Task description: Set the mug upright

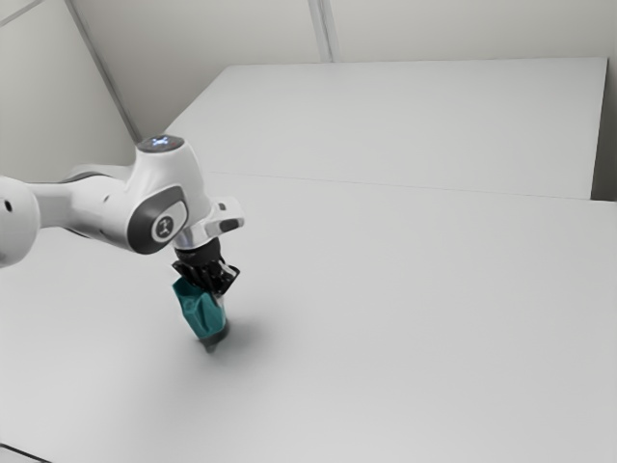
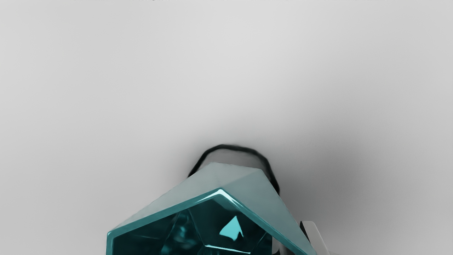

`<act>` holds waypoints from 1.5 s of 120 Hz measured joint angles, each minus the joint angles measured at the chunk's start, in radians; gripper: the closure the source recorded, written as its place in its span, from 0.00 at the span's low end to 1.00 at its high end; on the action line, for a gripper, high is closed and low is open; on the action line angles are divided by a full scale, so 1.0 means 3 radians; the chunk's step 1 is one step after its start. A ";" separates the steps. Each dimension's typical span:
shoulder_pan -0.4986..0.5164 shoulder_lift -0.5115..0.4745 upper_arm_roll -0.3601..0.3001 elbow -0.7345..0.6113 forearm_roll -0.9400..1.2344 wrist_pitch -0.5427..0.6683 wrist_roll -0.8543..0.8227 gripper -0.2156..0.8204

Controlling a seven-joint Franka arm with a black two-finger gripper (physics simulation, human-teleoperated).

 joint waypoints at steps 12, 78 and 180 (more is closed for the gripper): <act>-0.0002 0.0039 -0.0005 0.0000 0.0003 0.0037 -0.0051 0.96; -0.0014 0.0078 -0.0015 0.0013 -0.0055 0.0089 -0.0191 0.49; 0.0026 0.0108 -0.0143 0.1736 -0.0128 -0.1505 -0.0218 0.23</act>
